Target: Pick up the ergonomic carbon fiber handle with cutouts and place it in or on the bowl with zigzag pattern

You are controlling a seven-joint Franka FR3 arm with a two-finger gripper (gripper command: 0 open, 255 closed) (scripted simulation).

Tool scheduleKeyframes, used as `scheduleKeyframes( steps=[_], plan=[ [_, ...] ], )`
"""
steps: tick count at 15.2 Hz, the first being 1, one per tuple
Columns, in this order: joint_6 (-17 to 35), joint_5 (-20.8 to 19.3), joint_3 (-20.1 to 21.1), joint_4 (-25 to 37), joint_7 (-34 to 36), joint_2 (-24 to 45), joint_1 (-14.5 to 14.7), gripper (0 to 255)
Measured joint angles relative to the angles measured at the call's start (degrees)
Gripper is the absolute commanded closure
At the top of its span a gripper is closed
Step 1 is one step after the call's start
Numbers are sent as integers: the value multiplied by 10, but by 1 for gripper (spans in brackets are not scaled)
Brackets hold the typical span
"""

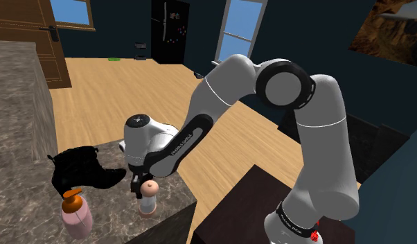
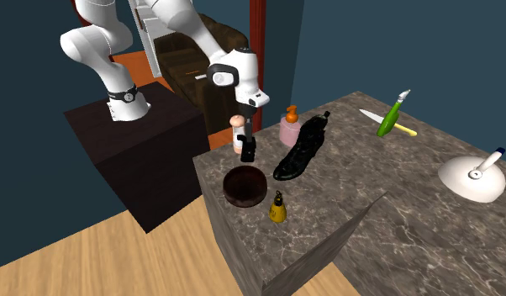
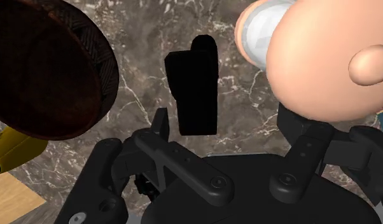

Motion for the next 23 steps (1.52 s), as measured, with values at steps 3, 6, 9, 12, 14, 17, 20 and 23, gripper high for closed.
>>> scheduleKeyframes(
  steps=[3,6,9,12,14,17,20,23],
  plan=[
    [11,-19,-2,-12,-21,-2,0,0],
    [25,-30,-11,-8,-19,16,3,0],
    [36,-37,-18,-2,-14,33,8,0],
    [36,-37,-18,0,-14,35,8,0],
    [36,-37,-18,0,-14,35,9,0],
    [36,-37,-18,1,-14,35,8,255],
    [36,-37,-18,1,-14,35,8,255],
    [36,-37,-18,1,-14,35,8,255]
  ],
)
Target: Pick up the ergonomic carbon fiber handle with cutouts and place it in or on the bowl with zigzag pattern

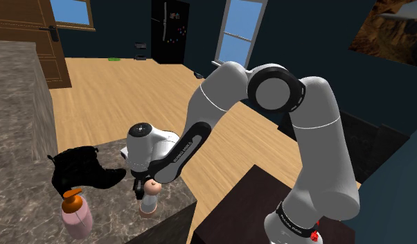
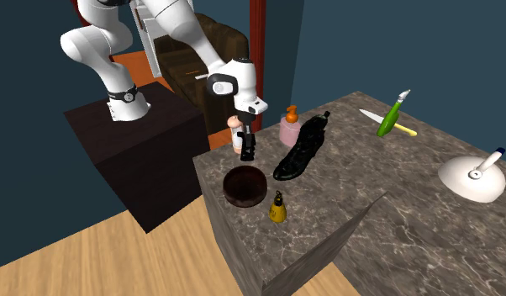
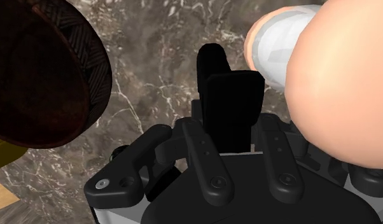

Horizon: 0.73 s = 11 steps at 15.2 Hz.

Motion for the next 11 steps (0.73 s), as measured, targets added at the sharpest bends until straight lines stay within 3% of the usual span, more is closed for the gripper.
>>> scheduleKeyframes(
  steps=[11],
  plan=[
    [-37,24,24,-16,-21,-53,-17,255]
  ],
)
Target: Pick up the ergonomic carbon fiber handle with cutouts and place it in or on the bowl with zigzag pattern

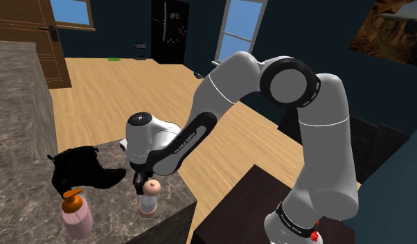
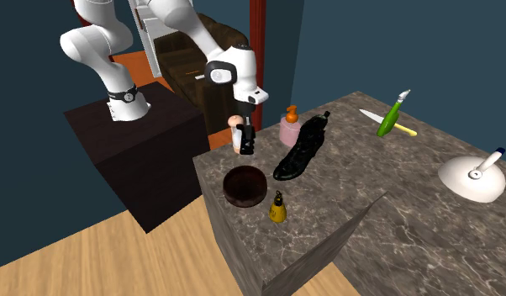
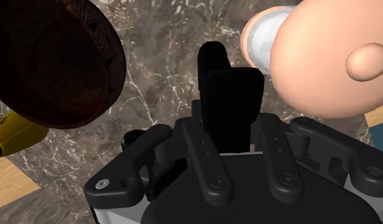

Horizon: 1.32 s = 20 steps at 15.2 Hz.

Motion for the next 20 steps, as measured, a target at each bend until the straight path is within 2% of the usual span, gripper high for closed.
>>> scheduleKeyframes(
  steps=[20],
  plan=[
    [-107,71,48,-3,-58,-116,-34,255]
  ],
)
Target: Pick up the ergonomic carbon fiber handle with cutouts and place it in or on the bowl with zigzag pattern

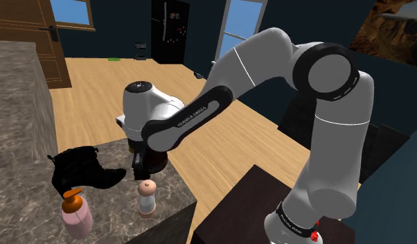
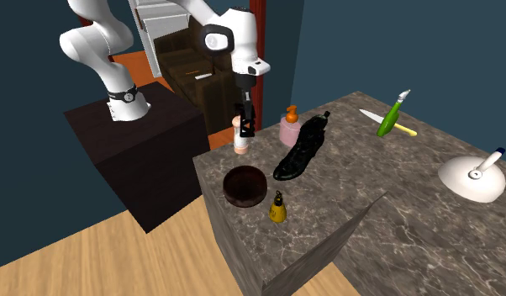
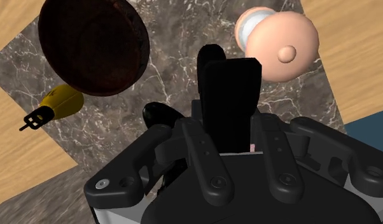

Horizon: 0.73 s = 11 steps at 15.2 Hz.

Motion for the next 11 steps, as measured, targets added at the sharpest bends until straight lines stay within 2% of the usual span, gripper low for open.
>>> scheduleKeyframes(
  steps=[4,11],
  plan=[
    [-12,10,-7,22,-44,5,-27,255],
    [-55,23,-26,119,-135,50,-77,255]
  ],
)
